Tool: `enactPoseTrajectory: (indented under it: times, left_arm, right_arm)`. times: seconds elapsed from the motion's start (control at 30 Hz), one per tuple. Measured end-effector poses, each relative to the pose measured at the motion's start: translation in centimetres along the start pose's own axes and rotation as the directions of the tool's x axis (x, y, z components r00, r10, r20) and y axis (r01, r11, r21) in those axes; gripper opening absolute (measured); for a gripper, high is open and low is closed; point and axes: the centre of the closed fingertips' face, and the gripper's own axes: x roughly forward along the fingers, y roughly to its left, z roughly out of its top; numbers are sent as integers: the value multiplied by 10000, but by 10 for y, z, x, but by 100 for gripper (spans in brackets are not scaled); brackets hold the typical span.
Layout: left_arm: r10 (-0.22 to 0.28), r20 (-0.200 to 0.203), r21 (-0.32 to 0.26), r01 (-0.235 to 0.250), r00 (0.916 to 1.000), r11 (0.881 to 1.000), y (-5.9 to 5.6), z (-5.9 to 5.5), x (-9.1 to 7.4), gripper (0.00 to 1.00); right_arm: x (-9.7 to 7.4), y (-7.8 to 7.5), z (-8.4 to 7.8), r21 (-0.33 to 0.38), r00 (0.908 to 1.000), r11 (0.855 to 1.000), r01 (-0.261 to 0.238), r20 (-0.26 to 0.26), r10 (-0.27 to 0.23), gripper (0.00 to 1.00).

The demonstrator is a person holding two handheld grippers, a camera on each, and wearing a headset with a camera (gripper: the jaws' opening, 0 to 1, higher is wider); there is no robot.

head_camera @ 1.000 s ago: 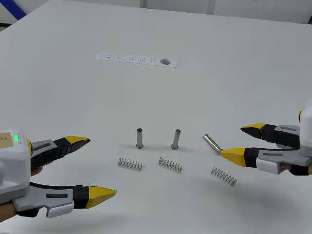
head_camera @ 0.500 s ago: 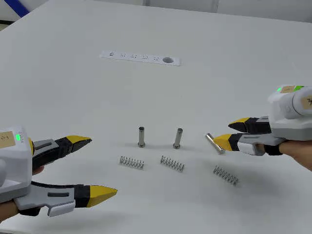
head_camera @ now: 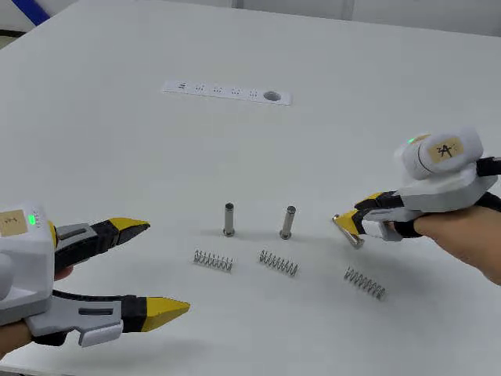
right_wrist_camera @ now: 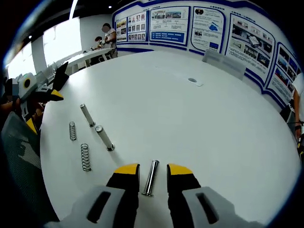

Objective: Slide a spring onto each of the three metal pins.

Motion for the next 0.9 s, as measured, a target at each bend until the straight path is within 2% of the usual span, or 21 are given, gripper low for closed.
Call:
enactPoseTrajectory:
  times: [0.47, 0.9]
  left_arm:
    - [-10, 2, -43, 10, 10000, 10000, 0, -2, 0, 74]
    - [-27, -19, -88, 27, 10000, 10000, 1, -3, 0, 73]
  right_arm:
    - [20, -1, -9, 206, 9956, 9995, 230, -913, -210, 14]
    - [26, -4, -13, 323, 9917, 9990, 304, -1257, -261, 11]
